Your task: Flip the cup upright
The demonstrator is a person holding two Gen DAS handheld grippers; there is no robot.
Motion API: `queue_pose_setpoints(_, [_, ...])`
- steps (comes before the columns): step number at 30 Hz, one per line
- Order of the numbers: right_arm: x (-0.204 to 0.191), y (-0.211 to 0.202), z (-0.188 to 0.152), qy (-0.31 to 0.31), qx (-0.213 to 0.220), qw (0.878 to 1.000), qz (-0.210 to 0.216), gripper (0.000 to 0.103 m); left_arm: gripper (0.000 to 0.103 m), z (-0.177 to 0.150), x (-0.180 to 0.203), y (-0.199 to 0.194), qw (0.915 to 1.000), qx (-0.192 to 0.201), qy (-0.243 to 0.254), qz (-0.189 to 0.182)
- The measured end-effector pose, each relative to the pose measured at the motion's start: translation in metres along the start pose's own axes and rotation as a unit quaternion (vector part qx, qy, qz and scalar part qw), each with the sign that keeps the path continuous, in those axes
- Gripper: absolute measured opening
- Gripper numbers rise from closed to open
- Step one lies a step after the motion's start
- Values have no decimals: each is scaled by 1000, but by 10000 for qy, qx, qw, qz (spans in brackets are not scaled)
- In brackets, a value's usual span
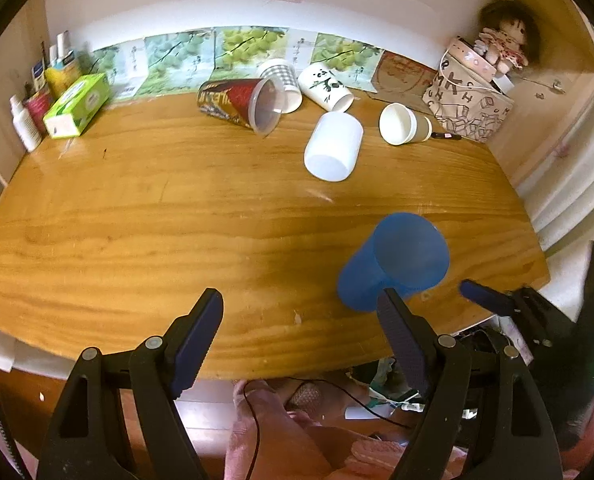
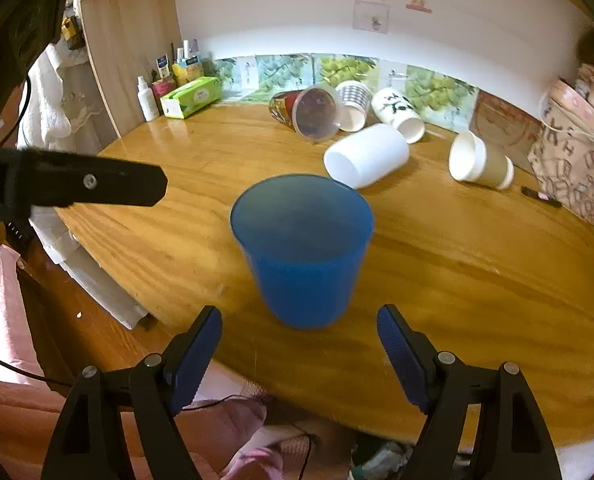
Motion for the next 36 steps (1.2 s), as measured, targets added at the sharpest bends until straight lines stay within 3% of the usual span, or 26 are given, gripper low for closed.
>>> queue_pose_setpoints(9, [-8, -72, 12, 293, 302, 9981, -455, 84, 82, -1, 20, -21, 9999, 106, 74, -2])
queue_pose_setpoints(18, [-18, -140, 34, 633, 892, 9936, -293, 88, 85, 15, 28, -76, 9980, 631, 12, 54])
queue_pose_setpoints(21, [-24, -159, 39, 701, 1069, 9915, -238, 97, 90, 22, 25, -97, 9965, 802, -191, 113])
queue_pose_setpoints(22, [-26, -165, 42, 711, 1141, 9907, -211, 102, 90, 24, 23, -107, 9953, 909, -302, 120])
queue_pose_setpoints(27, [-36, -187, 51, 733, 1425, 9870, -111, 102, 99, 28, 17, -138, 9894, 1278, -663, 197])
queue_pose_setpoints(32, [-45, -206, 56, 737, 1744, 9819, -89, 102, 100, 28, 15, -157, 9836, 1553, -812, 434])
queue_pose_setpoints(36, [-44, -214, 55, 808, 1971, 9767, -265, 102, 102, 22, 16, -176, 9732, 1973, -936, 724])
Point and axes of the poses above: each gripper's, at about its wrist camera, not at the fingertips, and y roughly the way its jaws point, x to its right, z to its top, the point moved 2 cm from there along y, roughly the way its jaws point, and after that the axes turned 15 degrees about z, right-handed, at the moved point
